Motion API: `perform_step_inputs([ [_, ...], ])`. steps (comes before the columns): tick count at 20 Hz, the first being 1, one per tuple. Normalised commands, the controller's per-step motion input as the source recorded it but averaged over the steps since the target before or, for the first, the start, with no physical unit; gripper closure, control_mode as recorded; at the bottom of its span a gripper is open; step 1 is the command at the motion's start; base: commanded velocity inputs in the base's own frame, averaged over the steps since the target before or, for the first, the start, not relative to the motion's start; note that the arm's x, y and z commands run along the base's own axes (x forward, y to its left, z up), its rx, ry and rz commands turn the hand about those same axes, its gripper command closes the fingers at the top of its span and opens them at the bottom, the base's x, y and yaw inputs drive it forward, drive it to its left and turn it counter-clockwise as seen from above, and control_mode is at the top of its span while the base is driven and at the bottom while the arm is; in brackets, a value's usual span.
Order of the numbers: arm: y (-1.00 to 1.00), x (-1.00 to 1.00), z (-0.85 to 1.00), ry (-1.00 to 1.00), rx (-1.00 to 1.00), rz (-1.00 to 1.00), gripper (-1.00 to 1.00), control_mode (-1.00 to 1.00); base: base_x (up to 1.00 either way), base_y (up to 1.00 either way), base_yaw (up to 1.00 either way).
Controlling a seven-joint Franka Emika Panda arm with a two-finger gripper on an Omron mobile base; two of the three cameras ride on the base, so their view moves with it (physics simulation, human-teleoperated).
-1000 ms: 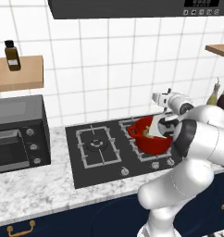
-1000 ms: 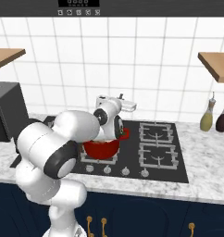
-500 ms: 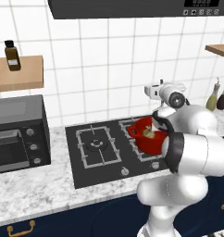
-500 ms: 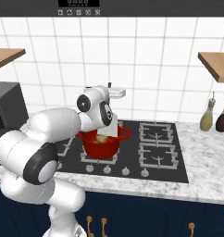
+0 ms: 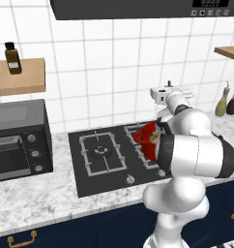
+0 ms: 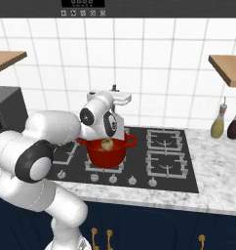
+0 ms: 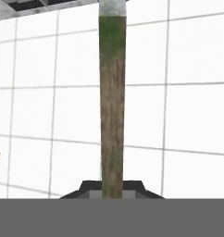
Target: Put the potato and onion in the pot. Retrieve the spatula and lightly stir the vegetables in the pot.
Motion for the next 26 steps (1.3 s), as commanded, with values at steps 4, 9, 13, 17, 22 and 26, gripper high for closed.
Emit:
perform_step_inputs([
  [4,0.02,0.02,-0.42,-0.02,0.00,0.00,1.00,-1.00,0.00,0.00,0.00],
  [9,0.00,-0.06,-0.12,0.05,0.00,0.00,1.00,-1.00,0.00,0.00,0.00],
  [13,0.00,-0.27,0.00,0.29,-0.03,0.07,1.00,-1.00,0.00,0.00,0.00],
  [17,-0.04,-0.34,-0.05,0.29,-0.01,0.08,1.00,-1.00,0.00,0.00,0.00],
  [22,-0.17,-0.16,-0.02,0.13,0.00,0.06,1.00,-1.00,0.00,0.00,0.00],
  [26,-0.51,0.00,-0.45,0.09,0.03,0.00,1.00,-1.00,0.00,0.00,0.00],
])
